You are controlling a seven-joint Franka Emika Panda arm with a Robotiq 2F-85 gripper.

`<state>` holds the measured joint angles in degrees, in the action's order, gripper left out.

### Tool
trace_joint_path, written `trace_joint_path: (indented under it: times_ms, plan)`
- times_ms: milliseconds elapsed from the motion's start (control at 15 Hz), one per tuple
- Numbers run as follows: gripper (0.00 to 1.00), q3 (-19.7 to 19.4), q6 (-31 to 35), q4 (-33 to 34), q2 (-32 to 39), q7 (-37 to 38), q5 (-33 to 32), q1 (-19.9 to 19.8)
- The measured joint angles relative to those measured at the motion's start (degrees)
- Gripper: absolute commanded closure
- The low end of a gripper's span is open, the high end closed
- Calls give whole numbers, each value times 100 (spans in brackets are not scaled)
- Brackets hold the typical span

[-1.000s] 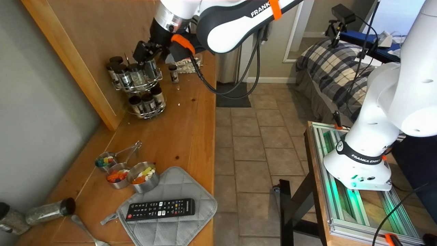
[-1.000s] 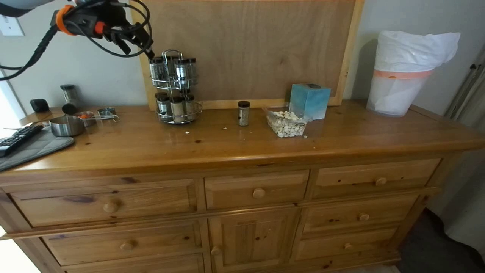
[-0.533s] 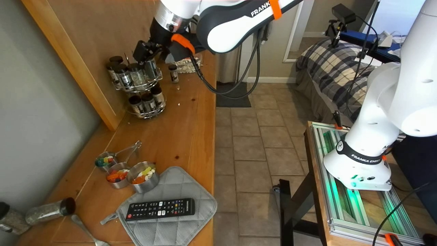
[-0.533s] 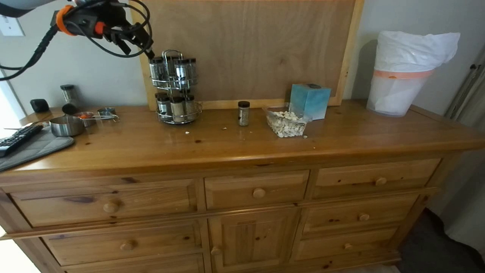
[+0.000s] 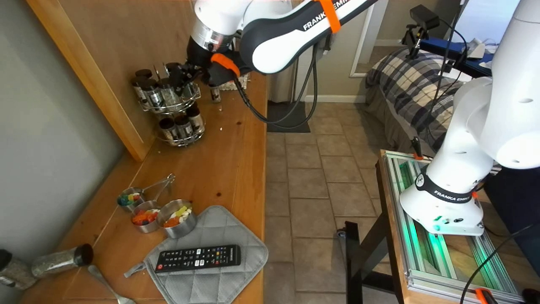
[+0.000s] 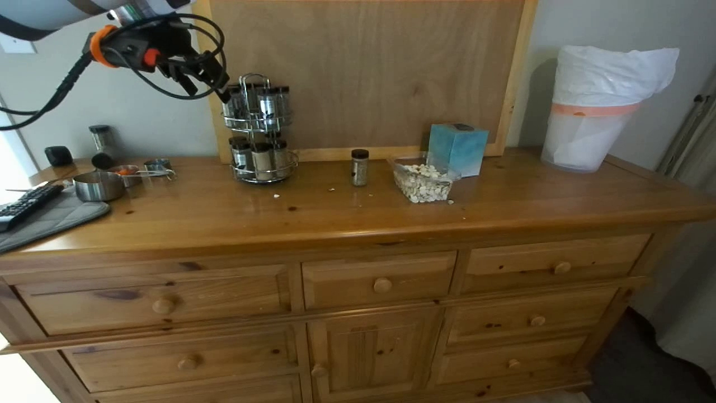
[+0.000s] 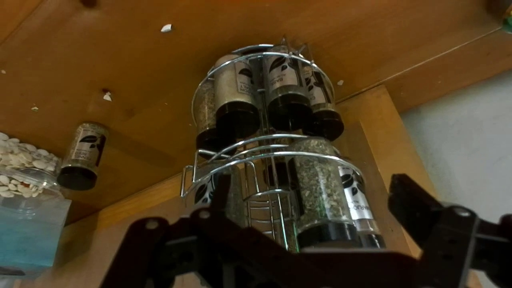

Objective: Pick up one bottle of spice from the top rack of the circular spice rack and put it on the table

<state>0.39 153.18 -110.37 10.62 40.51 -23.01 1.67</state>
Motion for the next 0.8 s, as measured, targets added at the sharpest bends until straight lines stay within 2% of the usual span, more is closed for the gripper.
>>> trace_joint_path:
  times_ms: [467, 800]
  plan:
    - [0, -336, 0, 394, 381, 59, 0, 226]
    - [0, -343, 3, 757, 720, -49, 237, 336]
